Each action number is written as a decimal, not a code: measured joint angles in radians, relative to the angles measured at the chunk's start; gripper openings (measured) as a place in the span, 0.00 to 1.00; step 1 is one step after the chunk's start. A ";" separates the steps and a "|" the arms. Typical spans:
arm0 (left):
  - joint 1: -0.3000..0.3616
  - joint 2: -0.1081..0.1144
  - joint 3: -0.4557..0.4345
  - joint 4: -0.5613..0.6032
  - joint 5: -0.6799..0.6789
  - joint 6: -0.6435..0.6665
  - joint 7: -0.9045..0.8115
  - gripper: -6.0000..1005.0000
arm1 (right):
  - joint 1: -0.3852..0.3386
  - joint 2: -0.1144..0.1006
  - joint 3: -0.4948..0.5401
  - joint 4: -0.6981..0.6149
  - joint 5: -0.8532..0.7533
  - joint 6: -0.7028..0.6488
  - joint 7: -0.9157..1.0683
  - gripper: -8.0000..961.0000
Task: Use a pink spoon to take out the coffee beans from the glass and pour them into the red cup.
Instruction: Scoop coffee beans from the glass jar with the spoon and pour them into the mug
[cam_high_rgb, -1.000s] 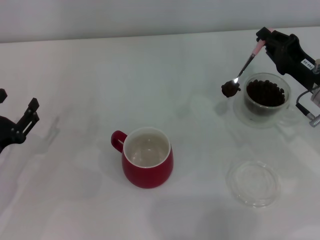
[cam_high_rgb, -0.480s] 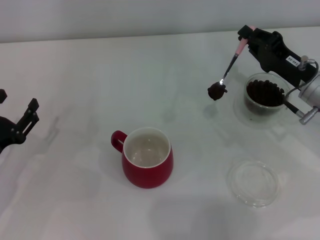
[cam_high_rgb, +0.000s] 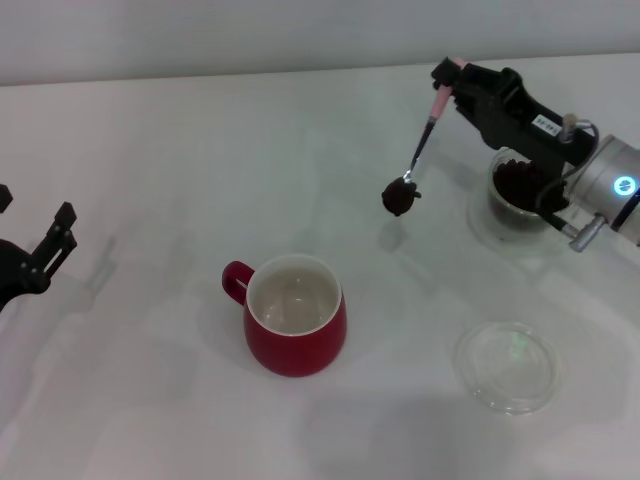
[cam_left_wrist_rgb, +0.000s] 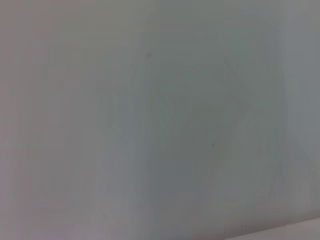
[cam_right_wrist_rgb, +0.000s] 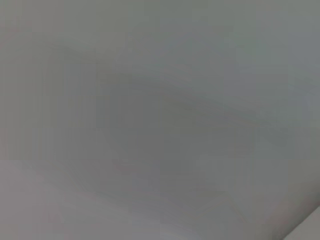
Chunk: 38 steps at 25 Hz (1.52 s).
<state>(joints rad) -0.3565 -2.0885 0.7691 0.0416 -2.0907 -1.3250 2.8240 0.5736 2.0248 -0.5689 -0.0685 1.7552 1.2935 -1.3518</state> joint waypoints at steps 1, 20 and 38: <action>0.001 0.000 0.000 -0.002 0.000 0.000 0.000 0.76 | 0.003 0.001 -0.007 0.002 0.000 0.002 0.000 0.16; 0.015 -0.001 -0.002 -0.006 -0.001 0.000 0.000 0.76 | 0.078 0.003 -0.086 0.067 0.000 0.014 -0.012 0.16; 0.025 0.001 0.000 -0.006 -0.002 0.001 0.000 0.76 | 0.156 0.003 -0.118 0.171 -0.041 0.015 -0.069 0.16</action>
<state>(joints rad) -0.3317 -2.0878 0.7694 0.0353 -2.0924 -1.3238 2.8240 0.7296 2.0279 -0.6866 0.1022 1.7146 1.3084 -1.4208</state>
